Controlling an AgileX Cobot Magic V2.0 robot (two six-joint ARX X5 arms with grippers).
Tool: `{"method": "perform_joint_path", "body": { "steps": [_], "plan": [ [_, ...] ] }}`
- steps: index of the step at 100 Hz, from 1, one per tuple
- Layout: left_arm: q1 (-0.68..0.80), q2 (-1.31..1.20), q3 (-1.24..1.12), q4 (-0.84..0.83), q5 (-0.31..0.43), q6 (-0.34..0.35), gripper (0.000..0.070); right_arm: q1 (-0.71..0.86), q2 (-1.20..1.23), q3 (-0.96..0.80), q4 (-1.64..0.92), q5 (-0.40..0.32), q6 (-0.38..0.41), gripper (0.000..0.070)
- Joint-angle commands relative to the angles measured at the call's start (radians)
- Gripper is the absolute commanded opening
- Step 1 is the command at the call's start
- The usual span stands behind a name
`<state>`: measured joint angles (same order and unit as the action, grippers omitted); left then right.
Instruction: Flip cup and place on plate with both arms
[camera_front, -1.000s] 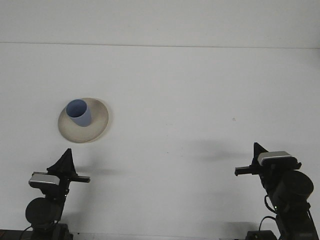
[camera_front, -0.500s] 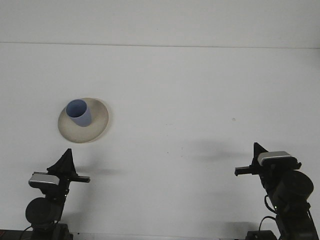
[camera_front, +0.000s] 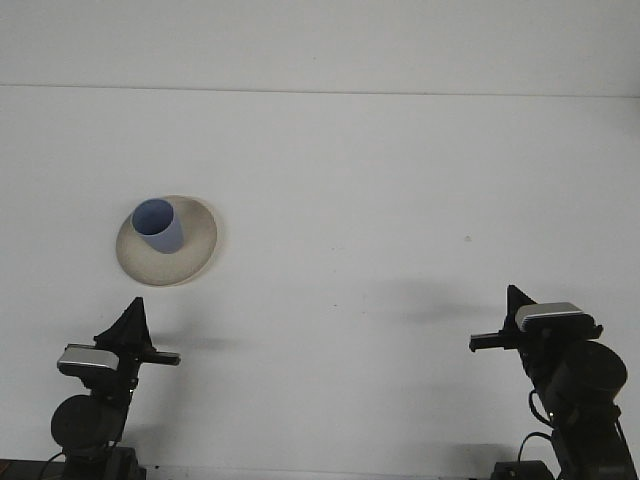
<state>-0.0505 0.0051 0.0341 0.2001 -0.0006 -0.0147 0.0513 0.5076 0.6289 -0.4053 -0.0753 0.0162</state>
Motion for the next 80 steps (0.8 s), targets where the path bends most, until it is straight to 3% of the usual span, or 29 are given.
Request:
{"method": "perform_joint_path", "body": {
  "steps": [1,35,80],
  "plan": [
    [0.000,-0.002,-0.020,0.010,0.002,-0.004,0.0011,0.001,0.003,0.011,0.013,0.000,0.013,0.0000],
    [0.000,-0.002,-0.020,0.011,0.002,-0.004,0.0011,0.001,-0.044,-0.017,0.032,0.000,0.013,0.0000],
    [0.000,-0.002,-0.020,0.011,0.002,-0.004,0.0011,0.000,-0.345,-0.263,0.172,0.001,0.013,0.0000]
  ]
}}
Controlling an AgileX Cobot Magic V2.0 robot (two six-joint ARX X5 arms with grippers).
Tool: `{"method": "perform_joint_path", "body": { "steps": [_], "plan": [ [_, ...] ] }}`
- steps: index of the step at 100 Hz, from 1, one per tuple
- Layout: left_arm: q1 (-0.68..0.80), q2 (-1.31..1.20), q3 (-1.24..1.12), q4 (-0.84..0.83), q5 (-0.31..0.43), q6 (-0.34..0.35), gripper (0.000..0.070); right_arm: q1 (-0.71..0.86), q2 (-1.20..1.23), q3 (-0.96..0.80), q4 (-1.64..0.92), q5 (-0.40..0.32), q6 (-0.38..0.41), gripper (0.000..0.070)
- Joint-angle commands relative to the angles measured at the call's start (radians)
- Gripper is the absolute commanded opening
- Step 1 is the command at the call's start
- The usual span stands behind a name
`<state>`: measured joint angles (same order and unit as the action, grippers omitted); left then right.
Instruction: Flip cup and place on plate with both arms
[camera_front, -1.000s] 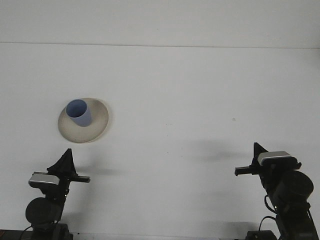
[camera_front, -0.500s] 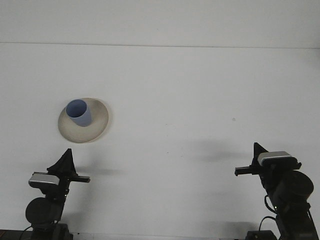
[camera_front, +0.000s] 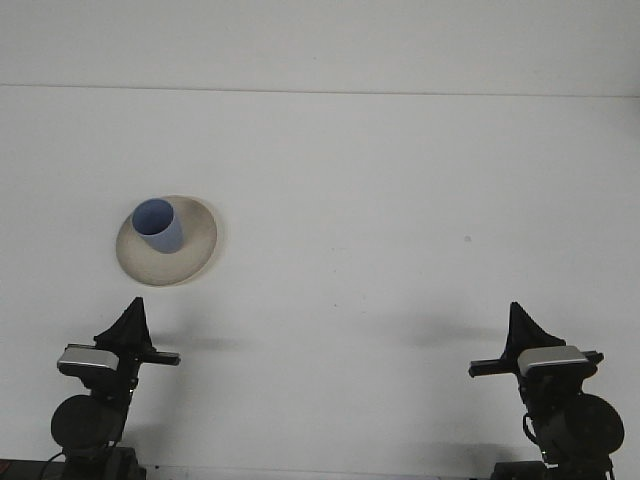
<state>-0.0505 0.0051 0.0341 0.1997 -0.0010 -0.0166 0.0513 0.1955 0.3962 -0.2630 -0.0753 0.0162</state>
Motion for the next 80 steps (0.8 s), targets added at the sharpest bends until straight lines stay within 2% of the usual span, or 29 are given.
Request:
{"method": "perform_joint_path", "body": {
  "steps": [1,28,80],
  "plan": [
    [0.000,-0.002,-0.020,0.011,0.003,-0.002,0.0011,0.000,-0.040,-0.037,0.034,0.001,0.013,0.0000],
    [0.000,-0.002,-0.020,0.011,0.003,-0.002,0.0011,0.000,-0.195,-0.198,0.143,0.014,0.014,0.0000],
    [0.000,-0.002,-0.020,0.011,0.003,-0.002,0.0011,-0.001,-0.194,-0.378,0.429,0.027,0.023,0.0000]
  ]
}}
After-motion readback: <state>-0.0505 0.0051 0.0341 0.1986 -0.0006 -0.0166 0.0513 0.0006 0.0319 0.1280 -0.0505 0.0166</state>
